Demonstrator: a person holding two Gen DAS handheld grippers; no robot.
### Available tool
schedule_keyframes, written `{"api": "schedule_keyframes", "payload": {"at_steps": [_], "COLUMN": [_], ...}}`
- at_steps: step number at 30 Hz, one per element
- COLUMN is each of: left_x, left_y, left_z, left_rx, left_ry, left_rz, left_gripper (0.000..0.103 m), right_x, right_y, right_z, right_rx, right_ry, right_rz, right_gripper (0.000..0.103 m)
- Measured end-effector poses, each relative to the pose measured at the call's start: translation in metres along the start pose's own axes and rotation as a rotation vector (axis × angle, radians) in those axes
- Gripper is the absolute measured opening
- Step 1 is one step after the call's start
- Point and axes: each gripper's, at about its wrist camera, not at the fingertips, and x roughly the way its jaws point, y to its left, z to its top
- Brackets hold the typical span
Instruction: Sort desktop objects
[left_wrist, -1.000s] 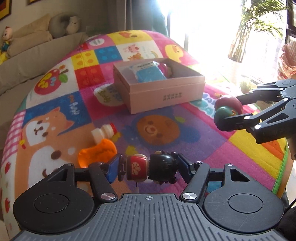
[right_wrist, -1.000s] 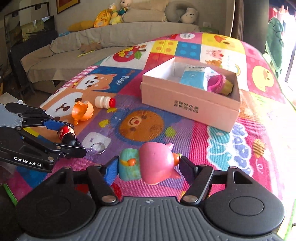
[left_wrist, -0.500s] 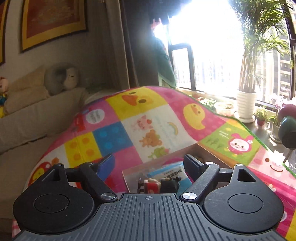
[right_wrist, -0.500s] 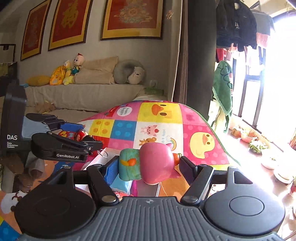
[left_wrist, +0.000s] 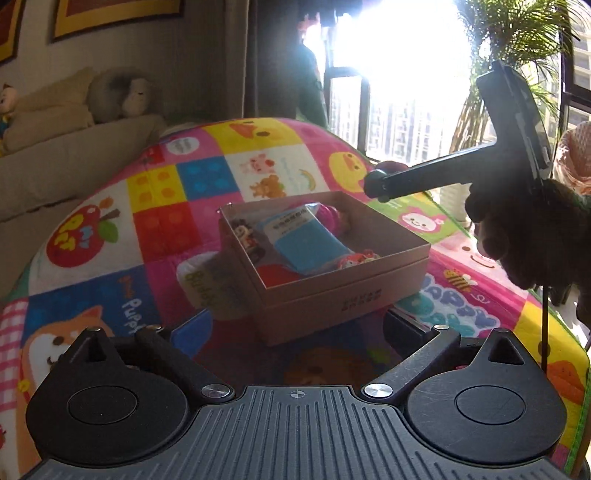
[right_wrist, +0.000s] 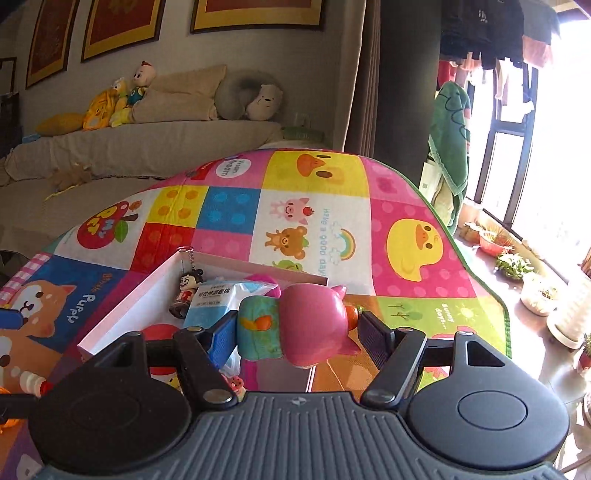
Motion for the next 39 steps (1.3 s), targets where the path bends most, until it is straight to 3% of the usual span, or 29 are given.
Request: {"api": "schedule_keyframes", "payload": {"at_steps": [4, 11, 12, 14, 19, 26, 29, 39], "left_x": [-0.007, -0.004, -0.005, -0.011, -0.023, -0.029, -0.028, -0.030], "left_y": [-0.001, 0.030, 0.031, 0.035, 0.053, 0.065, 0.071, 0.067], "left_z": [-0.017, -0.038, -0.040, -0.041, -0.044, -0.050, -0.052, -0.053], "left_rx": [0.032, -0.186, -0.192, -0.198, -0.263, -0.314, -0.346, -0.337], "left_ry": [-0.008, 0.003, -0.004, -0.030, -0.081, -0.101, -0.091, -0.102], "left_rz": [0.056, 0.056, 0.057, 0.063, 0.085, 0.074, 0.064, 0.031], "left_gripper": [0.102, 0.103, 0.103, 0.103, 0.103, 0.103, 0.103, 0.103], "right_x": [0.030, 0.030, 0.031, 0.038, 0.072, 0.135, 0.149, 0.189], "right_y": [0.010, 0.031, 0.034, 0.038, 0.059, 0.101, 0.100, 0.072], "right_z": [0.009, 0.016, 0.021, 0.037, 0.079, 0.084, 0.075, 0.065], "right_rx": [-0.032, -0.002, 0.014, 0.063, 0.180, 0.151, 0.167, 0.399], "right_ry": [0.056, 0.100, 0.112, 0.156, 0.217, 0.350, 0.377, 0.413], "right_rz": [-0.005, 0.074, 0.092, 0.147, 0.242, 0.177, 0.142, 0.215], "right_gripper": [0.079, 0.083, 0.081, 0.063, 0.054, 0.027, 0.026, 0.026]}}
